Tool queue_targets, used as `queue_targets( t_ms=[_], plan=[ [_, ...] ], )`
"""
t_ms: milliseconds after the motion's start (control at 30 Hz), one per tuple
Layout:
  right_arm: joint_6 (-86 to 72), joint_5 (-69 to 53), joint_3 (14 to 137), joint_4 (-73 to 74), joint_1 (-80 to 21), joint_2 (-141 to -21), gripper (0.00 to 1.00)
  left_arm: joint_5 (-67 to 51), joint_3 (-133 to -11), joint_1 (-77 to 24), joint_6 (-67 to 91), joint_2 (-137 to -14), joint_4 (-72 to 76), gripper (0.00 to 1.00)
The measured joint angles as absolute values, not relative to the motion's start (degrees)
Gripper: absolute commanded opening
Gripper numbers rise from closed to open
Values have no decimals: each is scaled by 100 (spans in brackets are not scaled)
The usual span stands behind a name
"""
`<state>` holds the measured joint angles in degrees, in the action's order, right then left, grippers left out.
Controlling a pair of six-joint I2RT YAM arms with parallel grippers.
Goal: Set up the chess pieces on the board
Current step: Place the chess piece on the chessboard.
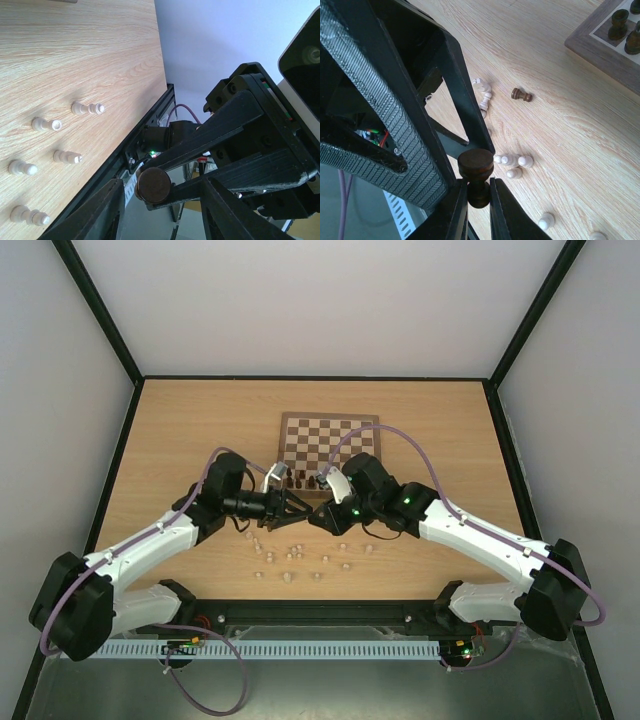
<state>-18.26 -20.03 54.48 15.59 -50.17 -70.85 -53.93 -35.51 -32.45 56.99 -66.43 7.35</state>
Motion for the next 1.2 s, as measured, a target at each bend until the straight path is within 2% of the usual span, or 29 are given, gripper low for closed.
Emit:
queue_targets(
  t_ms=[167,533,800,1200],
  plan=[
    [-1813,-2003,5448,1599,-5024,-7085,12,-5389,-3551,-3245,5671,-6700,735,45],
    [-1776,-2047,5448,1575,-5146,-7094,12,-5349,-3557,-3245,5583,-6914,720,35],
    [-1774,-2016,5448,1575,-5151,-7148,12,-5321,-3559,-3245,5522,-6914,661,33],
    [-1774,-1874,5450,1575,-5172,-7249,12,-5207,-3559,-3245,5387,-6864,473,19]
  ],
)
